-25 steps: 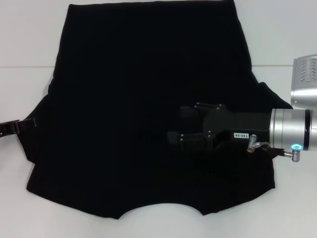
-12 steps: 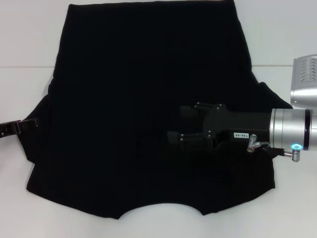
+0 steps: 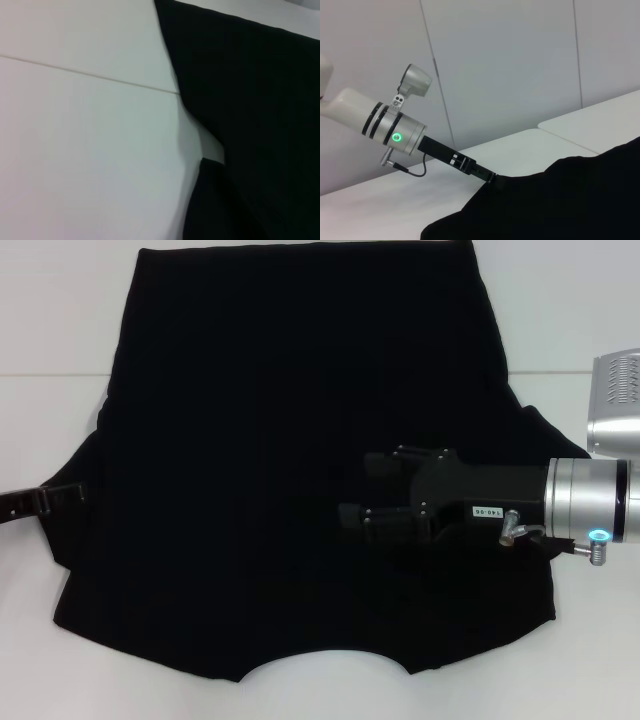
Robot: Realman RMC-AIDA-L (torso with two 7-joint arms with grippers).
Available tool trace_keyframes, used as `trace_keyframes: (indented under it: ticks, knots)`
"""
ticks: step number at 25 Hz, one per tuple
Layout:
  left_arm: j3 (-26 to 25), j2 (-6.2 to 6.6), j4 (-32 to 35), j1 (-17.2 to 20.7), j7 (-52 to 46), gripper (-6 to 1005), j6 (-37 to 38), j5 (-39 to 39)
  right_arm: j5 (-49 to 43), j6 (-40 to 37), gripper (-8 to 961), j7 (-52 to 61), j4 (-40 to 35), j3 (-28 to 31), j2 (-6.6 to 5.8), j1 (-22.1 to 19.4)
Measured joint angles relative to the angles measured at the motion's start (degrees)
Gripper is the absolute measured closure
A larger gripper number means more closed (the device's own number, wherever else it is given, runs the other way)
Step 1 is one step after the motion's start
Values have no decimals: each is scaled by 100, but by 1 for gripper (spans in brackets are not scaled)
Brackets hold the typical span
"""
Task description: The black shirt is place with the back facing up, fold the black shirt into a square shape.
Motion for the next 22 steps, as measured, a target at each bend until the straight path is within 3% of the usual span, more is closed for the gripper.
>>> trace_keyframes:
  ticks: [12,15,22]
  knots:
    - [103,-12,13,-7,9,139,6,56,8,6,42,9,-9,-2,0,0]
    - [83,-12,38,-3,-5,308,6,84,13,6,42,12,-16,-2,0,0]
    - [82,-9,46,-11,4,588,-42,139,40,5,41,15,-35,-2,-4,-1]
